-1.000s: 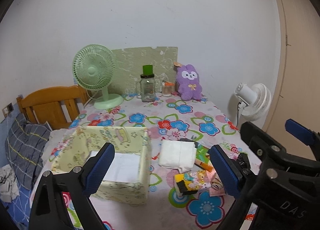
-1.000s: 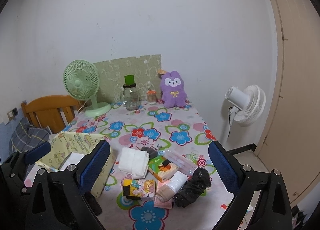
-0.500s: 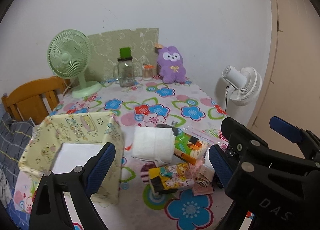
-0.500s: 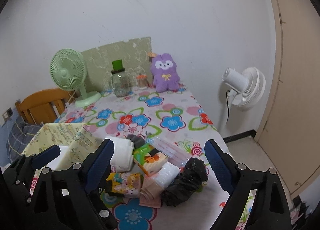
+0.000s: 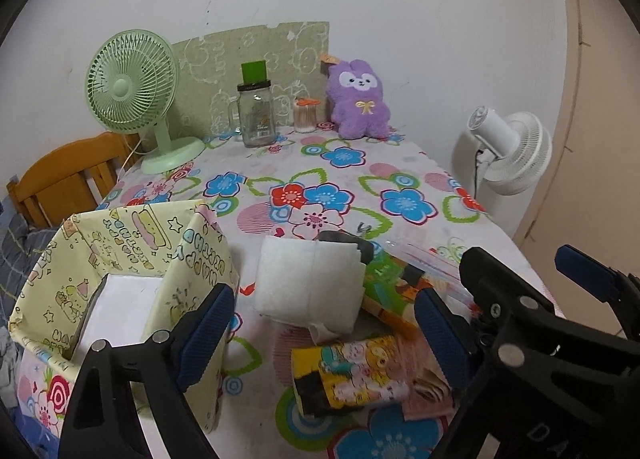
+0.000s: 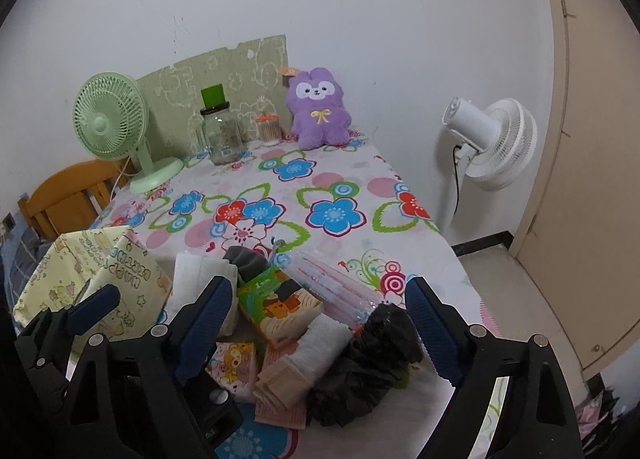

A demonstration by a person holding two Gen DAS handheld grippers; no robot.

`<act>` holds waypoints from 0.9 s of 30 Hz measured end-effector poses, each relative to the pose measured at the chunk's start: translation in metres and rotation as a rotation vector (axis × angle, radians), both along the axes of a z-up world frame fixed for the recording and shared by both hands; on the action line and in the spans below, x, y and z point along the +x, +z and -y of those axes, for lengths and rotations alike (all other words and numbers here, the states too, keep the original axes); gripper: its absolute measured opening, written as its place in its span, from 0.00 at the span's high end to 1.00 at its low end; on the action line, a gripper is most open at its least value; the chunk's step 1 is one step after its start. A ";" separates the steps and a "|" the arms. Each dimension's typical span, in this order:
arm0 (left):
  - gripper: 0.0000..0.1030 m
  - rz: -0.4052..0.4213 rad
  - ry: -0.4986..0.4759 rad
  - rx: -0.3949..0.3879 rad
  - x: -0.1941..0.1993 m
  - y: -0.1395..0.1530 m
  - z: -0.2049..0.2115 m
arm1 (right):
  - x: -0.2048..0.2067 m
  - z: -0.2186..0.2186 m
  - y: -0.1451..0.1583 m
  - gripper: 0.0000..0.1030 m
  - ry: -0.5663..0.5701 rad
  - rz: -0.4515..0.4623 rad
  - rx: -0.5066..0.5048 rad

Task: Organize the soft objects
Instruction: 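Move the left tool to the folded white towel and close on it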

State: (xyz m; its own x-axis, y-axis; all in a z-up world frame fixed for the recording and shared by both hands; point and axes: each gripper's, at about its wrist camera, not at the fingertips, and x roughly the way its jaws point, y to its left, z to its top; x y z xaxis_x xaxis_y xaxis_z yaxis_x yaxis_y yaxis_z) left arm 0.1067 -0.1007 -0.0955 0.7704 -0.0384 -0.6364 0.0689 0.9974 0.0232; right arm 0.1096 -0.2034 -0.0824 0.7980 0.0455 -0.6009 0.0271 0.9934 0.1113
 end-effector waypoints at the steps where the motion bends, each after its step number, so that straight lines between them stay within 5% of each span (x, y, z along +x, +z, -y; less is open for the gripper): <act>1: 0.12 -0.006 0.007 0.001 0.004 -0.002 0.000 | 0.003 0.000 -0.001 0.12 0.001 -0.005 0.000; 8: 0.18 -0.014 0.033 0.053 0.024 -0.013 0.005 | 0.027 0.000 -0.016 0.14 0.012 -0.051 0.004; 18: 0.26 -0.078 0.029 0.033 0.045 -0.029 0.009 | 0.047 0.003 -0.030 0.16 0.020 -0.103 0.004; 27: 0.58 -0.130 0.000 0.009 0.054 -0.043 0.007 | 0.060 -0.003 -0.043 0.19 0.054 -0.151 0.007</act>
State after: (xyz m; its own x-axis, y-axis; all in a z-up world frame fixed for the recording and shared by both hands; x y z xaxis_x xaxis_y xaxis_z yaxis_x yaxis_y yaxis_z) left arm 0.1603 -0.1078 -0.1385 0.6810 -0.0327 -0.7315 0.0722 0.9971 0.0227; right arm 0.1692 -0.2008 -0.1255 0.6952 0.0910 -0.7131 -0.0096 0.9930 0.1174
